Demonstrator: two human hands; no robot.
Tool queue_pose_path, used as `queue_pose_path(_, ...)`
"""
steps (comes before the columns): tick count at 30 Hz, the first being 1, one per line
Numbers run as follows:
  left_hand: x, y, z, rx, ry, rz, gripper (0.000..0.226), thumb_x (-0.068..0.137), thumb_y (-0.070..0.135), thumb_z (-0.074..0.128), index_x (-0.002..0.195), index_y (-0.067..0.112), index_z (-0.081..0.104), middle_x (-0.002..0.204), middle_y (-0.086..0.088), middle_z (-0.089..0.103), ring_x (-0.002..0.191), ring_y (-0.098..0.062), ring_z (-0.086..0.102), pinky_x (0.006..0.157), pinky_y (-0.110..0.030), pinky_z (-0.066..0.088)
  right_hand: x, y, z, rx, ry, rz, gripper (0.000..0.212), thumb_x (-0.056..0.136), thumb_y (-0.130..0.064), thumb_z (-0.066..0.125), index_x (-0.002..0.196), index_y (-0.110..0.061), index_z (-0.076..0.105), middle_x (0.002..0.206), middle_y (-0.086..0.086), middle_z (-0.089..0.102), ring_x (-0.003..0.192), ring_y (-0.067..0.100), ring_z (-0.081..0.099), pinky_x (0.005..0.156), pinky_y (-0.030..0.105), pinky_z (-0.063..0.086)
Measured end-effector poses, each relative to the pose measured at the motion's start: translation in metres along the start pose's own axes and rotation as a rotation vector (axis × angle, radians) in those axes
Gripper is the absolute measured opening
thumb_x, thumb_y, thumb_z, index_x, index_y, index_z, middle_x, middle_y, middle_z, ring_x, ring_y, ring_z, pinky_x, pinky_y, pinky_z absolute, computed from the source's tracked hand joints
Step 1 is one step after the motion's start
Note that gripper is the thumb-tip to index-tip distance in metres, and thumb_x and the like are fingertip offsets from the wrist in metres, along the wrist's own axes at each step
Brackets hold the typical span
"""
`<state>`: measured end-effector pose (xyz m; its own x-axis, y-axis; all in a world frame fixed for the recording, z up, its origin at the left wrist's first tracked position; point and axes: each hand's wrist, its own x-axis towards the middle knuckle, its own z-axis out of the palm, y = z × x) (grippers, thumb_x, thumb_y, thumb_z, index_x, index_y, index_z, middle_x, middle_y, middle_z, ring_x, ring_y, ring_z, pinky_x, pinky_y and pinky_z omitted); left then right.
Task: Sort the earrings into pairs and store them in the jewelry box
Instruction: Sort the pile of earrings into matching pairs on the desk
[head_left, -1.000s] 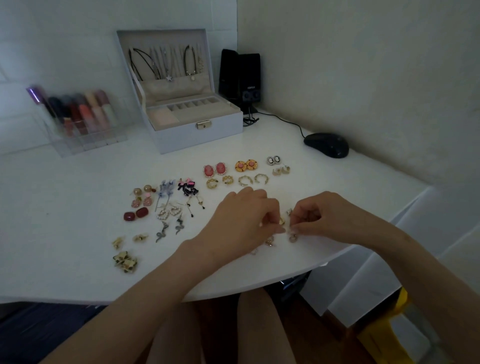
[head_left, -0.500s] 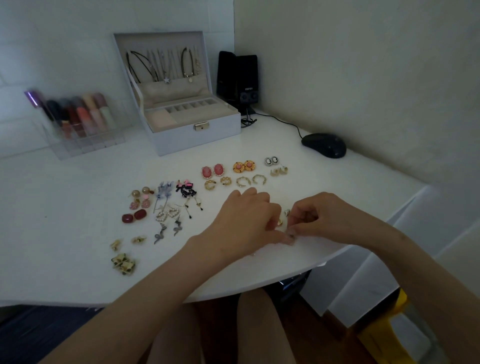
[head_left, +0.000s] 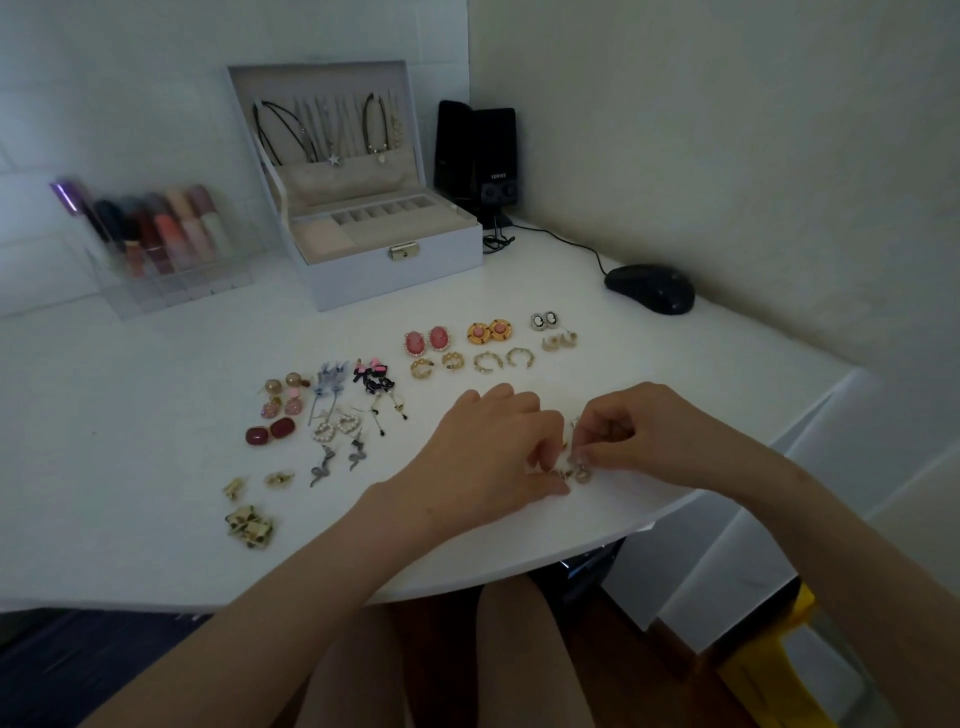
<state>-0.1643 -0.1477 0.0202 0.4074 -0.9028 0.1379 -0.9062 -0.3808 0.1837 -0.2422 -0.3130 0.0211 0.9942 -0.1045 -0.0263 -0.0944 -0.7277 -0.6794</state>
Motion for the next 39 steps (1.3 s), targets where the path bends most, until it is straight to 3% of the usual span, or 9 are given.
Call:
queue_pose_path(5,0.0,0.003,0.006,0.032,0.025,-0.041,0.029,0.083,0.052,0.055,0.087,0.023,0.056,0.091,0.008,0.053,0.085,-0.011,0.042,0.074,-0.026,0.03,0.0,0.0,0.001,0.022,0.009,0.008,0.013,0.074,-0.017,0.075,0.066,-0.024,0.067,0.051,-0.014,0.058,0.047,-0.004,0.045,0.05,0.008,0.036)
queue_pose_path(9,-0.002,-0.002,0.005,-0.036,0.055,-0.039,0.034,0.078,0.052,0.061,0.102,0.03,0.053,0.098,0.011,0.05,0.088,-0.007,0.039,0.074,-0.026,0.029,-0.002,0.0,-0.002,0.009,0.014,0.019,0.011,0.074,-0.019,0.075,0.068,-0.025,0.068,0.065,-0.006,0.065,0.054,-0.004,0.051,0.055,0.009,0.041)
queue_pose_path(11,-0.002,-0.002,0.004,-0.035,0.036,-0.007,0.031,0.081,0.047,0.061,0.107,0.032,0.055,0.099,0.011,0.05,0.089,-0.007,0.038,0.074,-0.026,0.029,-0.004,0.0,-0.004,-0.005,0.005,0.027,0.01,0.073,-0.02,0.076,0.067,-0.024,0.068,0.059,-0.013,0.063,0.053,-0.005,0.051,0.054,0.008,0.039)
queue_pose_path(15,-0.002,0.001,0.005,-0.033,0.059,0.014,0.02,0.083,0.043,0.06,0.096,0.028,0.06,0.096,0.009,0.055,0.089,-0.01,0.043,0.075,-0.027,0.032,-0.005,0.0,-0.005,-0.03,-0.005,0.028,0.014,0.074,-0.02,0.076,0.065,-0.025,0.066,0.05,-0.024,0.055,0.051,-0.007,0.047,0.054,0.007,0.037)
queue_pose_path(22,-0.003,0.0,0.007,0.015,0.085,-0.037,0.035,0.077,0.061,0.055,0.085,0.027,0.056,0.086,0.013,0.049,0.082,-0.007,0.038,0.073,-0.025,0.026,-0.005,-0.001,-0.004,-0.014,0.005,0.032,0.015,0.076,-0.016,0.073,0.067,-0.025,0.067,0.062,-0.009,0.061,0.052,-0.006,0.049,0.053,0.007,0.04)
queue_pose_path(28,-0.008,-0.014,-0.002,-0.081,0.035,0.093,0.021,0.082,0.04,0.064,0.101,0.033,0.061,0.093,0.016,0.054,0.083,-0.004,0.036,0.071,-0.019,0.027,-0.015,0.004,-0.011,0.057,0.035,0.005,0.01,0.074,-0.016,0.075,0.076,-0.024,0.069,0.066,-0.003,0.06,0.052,-0.001,0.049,0.052,0.013,0.042)
queue_pose_path(31,-0.007,-0.012,0.003,-0.068,0.022,0.124,0.013,0.082,0.032,0.065,0.095,0.031,0.063,0.091,0.014,0.058,0.083,-0.004,0.038,0.07,-0.024,0.028,-0.019,0.005,-0.007,0.043,-0.028,-0.012,0.017,0.07,-0.017,0.078,0.077,-0.03,0.069,0.07,-0.001,0.062,0.058,0.005,0.049,0.06,0.025,0.046)
queue_pose_path(39,-0.002,-0.002,0.011,-0.011,0.142,0.158,0.013,0.08,0.037,0.066,0.082,0.024,0.063,0.082,0.008,0.06,0.078,-0.009,0.042,0.065,-0.025,0.02,-0.021,0.005,0.0,0.078,0.03,-0.053,0.022,0.067,-0.012,0.08,0.066,-0.032,0.071,0.073,-0.004,0.062,0.059,0.007,0.047,0.06,0.023,0.044)
